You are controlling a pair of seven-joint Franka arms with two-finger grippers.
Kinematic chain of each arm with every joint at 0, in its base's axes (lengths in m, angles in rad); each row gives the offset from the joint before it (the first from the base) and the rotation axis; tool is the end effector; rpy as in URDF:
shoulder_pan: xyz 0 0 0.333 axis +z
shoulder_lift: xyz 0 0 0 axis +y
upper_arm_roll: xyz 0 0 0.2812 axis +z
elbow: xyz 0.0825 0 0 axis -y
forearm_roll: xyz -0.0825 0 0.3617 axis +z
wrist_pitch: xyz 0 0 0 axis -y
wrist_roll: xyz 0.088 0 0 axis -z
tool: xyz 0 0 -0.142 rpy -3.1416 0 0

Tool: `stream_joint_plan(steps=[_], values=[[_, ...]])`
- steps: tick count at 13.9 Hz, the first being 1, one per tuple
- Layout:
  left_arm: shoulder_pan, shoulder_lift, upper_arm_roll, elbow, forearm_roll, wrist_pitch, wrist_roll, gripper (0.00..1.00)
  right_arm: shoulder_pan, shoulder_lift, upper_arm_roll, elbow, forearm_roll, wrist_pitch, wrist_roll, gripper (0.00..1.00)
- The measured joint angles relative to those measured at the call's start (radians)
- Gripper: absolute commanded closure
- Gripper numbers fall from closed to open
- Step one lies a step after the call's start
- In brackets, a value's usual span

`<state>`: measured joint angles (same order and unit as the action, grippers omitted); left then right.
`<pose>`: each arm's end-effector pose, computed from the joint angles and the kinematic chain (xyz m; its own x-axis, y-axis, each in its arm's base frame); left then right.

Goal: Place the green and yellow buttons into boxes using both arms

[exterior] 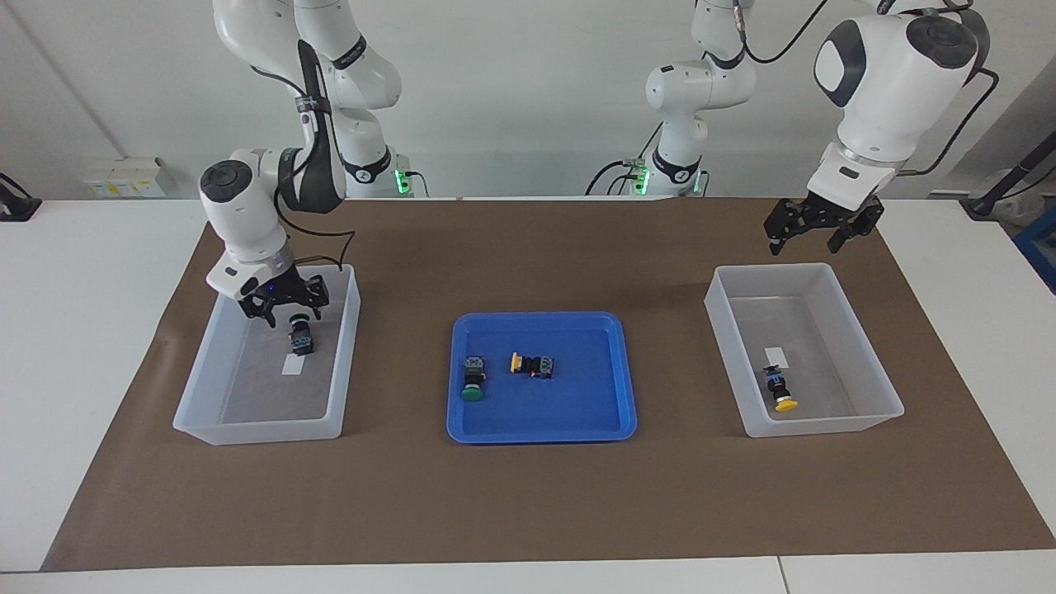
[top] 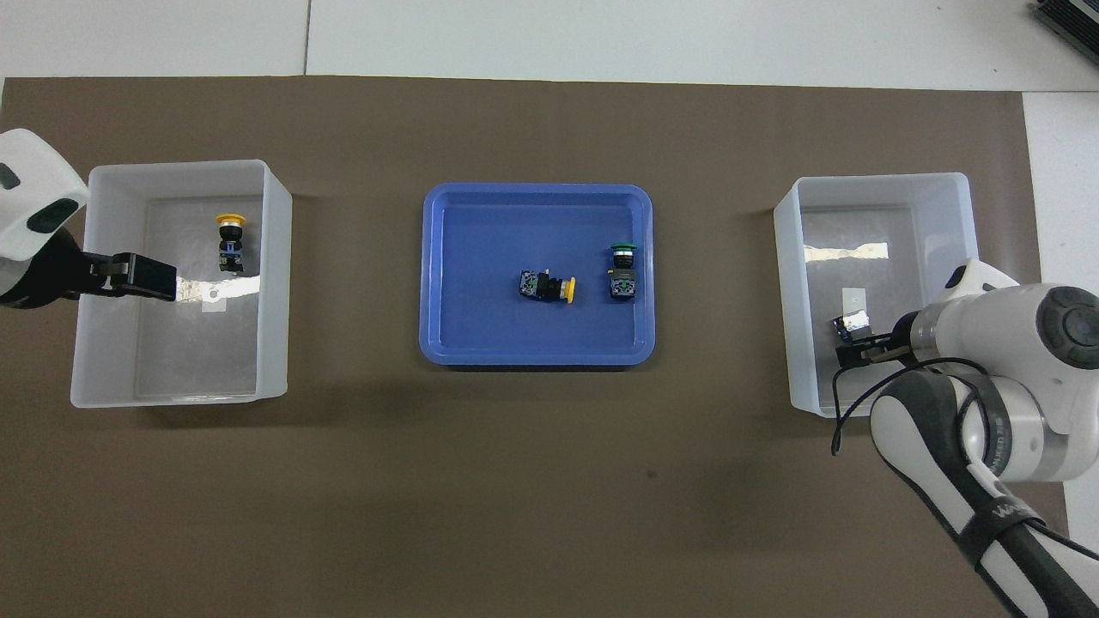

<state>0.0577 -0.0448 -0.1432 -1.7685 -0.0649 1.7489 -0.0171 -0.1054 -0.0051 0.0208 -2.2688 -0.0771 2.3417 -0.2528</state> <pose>0.5288 -0.0544 0.5043 0.9981 -0.0569 0.0235 -0.0582 -0.9966 0.0581 0.5088 -0.0463 0.3124 0.9737 0.2198 0.0590 0.2152 -0.9736 0.0766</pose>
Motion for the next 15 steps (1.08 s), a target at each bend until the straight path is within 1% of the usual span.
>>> stream_joint_plan(steps=[2, 4, 6, 8, 11, 13, 15], values=[[0.0, -0.002, 0.0, 0.002, -0.008, 0.0, 0.0, 0.0, 0.015, -0.01, 0.0, 0.071, 0.002, -0.058, 0.005, 0.0], [0.0, -0.006, 0.0, 0.006, -0.012, 0.0, -0.001, 0.0, 0.052, -0.011, 0.001, 0.135, 0.006, -0.109, 0.055, 0.0], [-0.003, -0.008, -0.001, 0.01, -0.015, 0.003, -0.002, 0.0, 0.102, -0.006, 0.002, 0.182, 0.006, -0.139, 0.113, 0.0], [-0.03, -0.008, -0.003, 0.01, -0.02, 0.01, -0.041, 0.0, 0.162, 0.012, 0.005, 0.222, 0.007, -0.142, 0.179, 0.0], [-0.119, -0.004, -0.007, 0.009, -0.036, 0.055, -0.224, 0.01, 0.276, 0.083, 0.007, 0.329, 0.007, -0.142, 0.294, 0.0], [-0.171, 0.008, -0.011, 0.008, -0.056, 0.092, -0.354, 0.02, 0.364, 0.159, 0.009, 0.413, 0.007, -0.142, 0.396, 0.0], [-0.198, 0.03, -0.011, 0.007, -0.081, 0.139, -0.475, 0.02, 0.428, 0.236, 0.009, 0.48, 0.007, -0.141, 0.457, 0.0]])
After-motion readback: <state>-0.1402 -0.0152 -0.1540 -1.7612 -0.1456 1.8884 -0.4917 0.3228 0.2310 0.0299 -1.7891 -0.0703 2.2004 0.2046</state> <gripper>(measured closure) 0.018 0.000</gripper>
